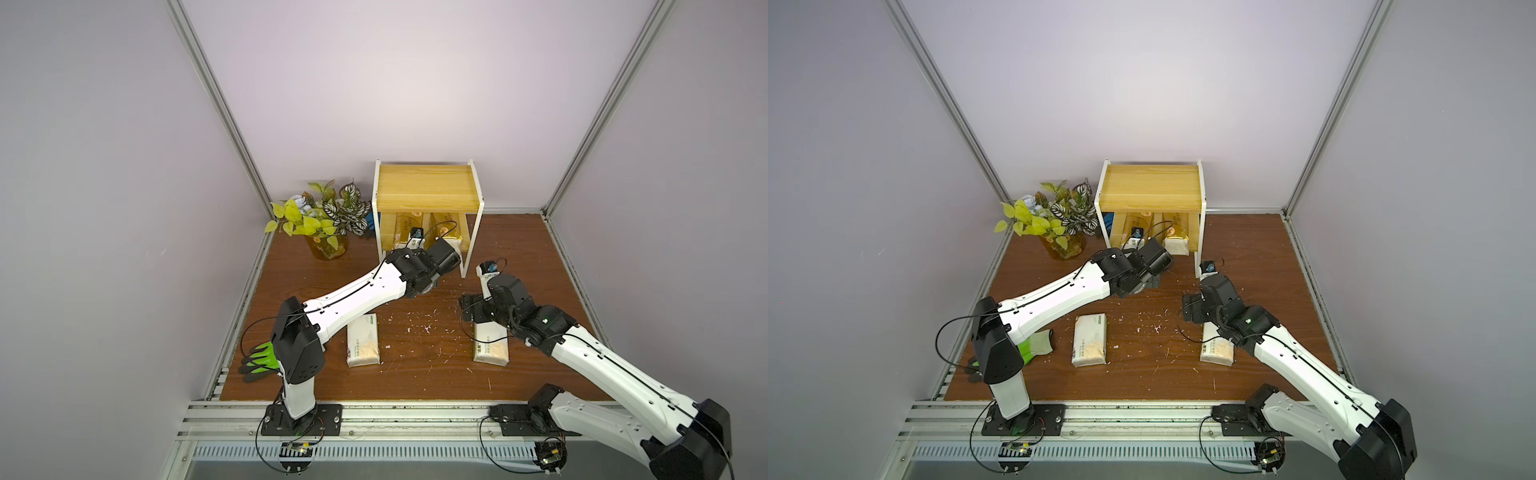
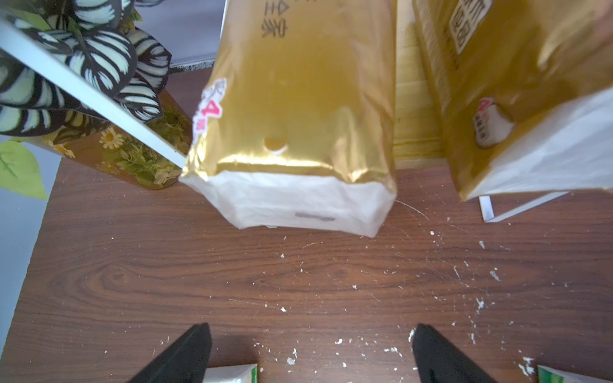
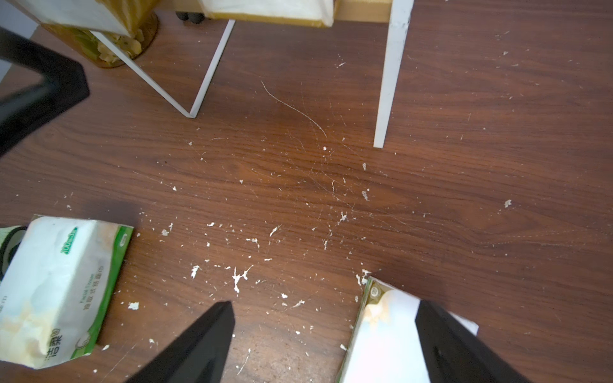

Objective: Place the tissue boxes on the shelf by color
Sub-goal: Place a box of tissues on the shelf.

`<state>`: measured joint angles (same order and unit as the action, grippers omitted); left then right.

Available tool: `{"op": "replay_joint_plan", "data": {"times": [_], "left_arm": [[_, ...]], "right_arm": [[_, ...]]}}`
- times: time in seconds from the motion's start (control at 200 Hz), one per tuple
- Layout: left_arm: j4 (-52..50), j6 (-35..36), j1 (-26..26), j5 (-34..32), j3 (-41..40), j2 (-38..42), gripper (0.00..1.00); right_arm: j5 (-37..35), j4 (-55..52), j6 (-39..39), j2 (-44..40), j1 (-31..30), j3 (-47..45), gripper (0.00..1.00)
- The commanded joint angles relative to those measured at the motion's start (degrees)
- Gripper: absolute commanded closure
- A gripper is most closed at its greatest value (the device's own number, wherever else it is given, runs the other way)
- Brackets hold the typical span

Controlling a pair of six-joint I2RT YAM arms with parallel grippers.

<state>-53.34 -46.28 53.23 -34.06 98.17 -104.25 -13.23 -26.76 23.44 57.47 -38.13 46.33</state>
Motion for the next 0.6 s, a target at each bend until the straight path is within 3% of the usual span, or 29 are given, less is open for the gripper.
{"op": "replay_joint_plan", "data": {"times": [0.0, 0.12, 0.15, 0.596], "left_arm": [[-1.06, -1.18, 0.32, 0.36, -0.74, 1.59, 0.21], [-0.91, -1.13, 0.29, 0.21, -0.27, 0.78, 0.87], [-0.90, -0.95, 0.29, -0.02, 0.12, 0.41, 0.98], [-0.86, 0.20, -1.53, -2.81, 5.20, -3.85, 0.99]], "right_arm": [[-0.40, 0.88, 0.82, -0.61, 0.25, -0.27, 0.07], [-0.41, 1.26, 1.25, -0.89, 0.20, -0.88, 0.07], [-0.24, 1.36, 1.34, -0.94, 0.20, -1.04, 0.07], [1.02, 2.27, 0.22, 0.97, 0.25, -0.51, 0.08]]}}
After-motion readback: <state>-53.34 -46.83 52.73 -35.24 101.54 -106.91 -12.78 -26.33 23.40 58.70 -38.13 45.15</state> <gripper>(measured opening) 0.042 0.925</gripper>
